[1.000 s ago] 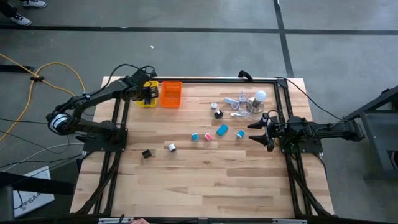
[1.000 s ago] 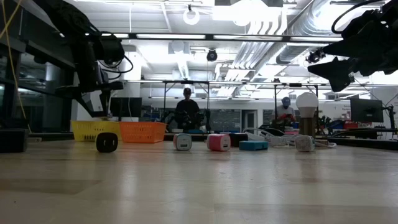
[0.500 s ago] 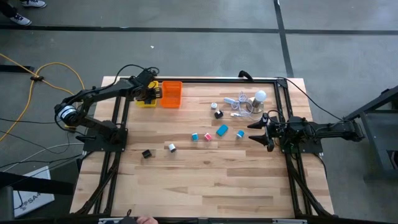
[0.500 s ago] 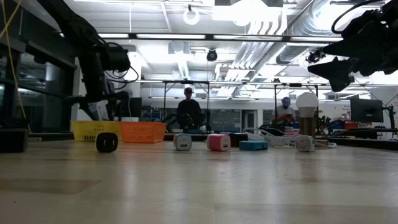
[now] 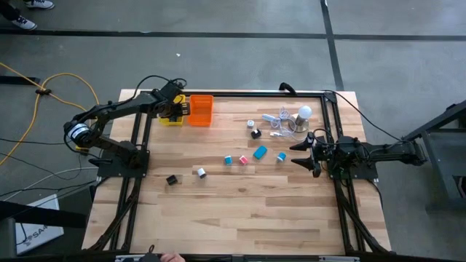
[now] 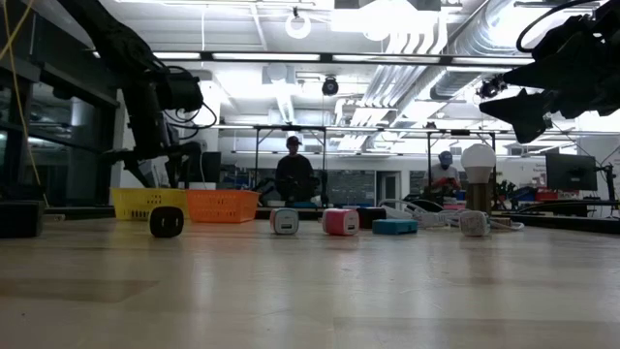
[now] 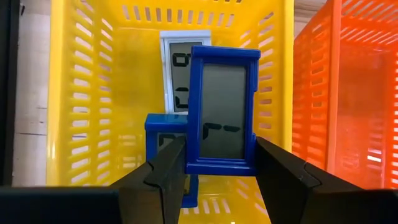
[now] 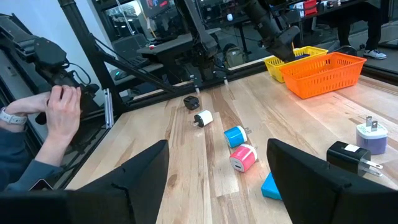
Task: Pick & Place Office items
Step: Put the dark blue digital clock into the yellow basket
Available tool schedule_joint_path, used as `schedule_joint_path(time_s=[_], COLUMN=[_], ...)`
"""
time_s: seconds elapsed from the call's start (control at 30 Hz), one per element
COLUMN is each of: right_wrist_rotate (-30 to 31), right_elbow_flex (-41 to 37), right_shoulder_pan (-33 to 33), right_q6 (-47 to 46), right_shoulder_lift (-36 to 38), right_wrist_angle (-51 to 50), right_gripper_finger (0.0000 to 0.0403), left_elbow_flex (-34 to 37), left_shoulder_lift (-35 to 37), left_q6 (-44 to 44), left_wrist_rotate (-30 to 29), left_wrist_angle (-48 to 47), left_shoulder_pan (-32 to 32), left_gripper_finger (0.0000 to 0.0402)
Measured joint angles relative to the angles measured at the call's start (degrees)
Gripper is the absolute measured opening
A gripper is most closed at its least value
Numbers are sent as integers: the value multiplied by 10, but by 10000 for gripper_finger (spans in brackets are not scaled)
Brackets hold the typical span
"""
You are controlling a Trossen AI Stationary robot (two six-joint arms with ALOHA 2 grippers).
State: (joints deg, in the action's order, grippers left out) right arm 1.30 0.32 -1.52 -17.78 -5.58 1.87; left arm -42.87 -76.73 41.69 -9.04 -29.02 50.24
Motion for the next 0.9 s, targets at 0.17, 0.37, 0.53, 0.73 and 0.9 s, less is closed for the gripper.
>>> schedule_joint_path(time_s=[0.17, 0.37, 0.53, 0.73, 0.9], right_wrist_rotate=[0, 0, 0, 0, 0], right_elbow_flex=[0, 0, 0, 0, 0], right_shoulder_pan=[0, 0, 0, 0, 0], right_q6=[0, 0, 0, 0, 0], right_shoulder_lift=[0, 0, 0, 0, 0], right_wrist_angle=[0, 0, 0, 0, 0], right_gripper_finger=[259, 259, 259, 259, 259], left_elbow_flex=[0, 0, 0, 0, 0], left_shoulder_lift=[0, 0, 0, 0, 0], left_q6=[0, 0, -1, -2, -10], left_wrist_rotate=[0, 0, 0, 0, 2], left_wrist_angle=[0, 0, 0, 15, 24], left_shoulder_pan=[0, 0, 0, 0, 11], left_gripper_finger=[177, 185, 186, 186, 186])
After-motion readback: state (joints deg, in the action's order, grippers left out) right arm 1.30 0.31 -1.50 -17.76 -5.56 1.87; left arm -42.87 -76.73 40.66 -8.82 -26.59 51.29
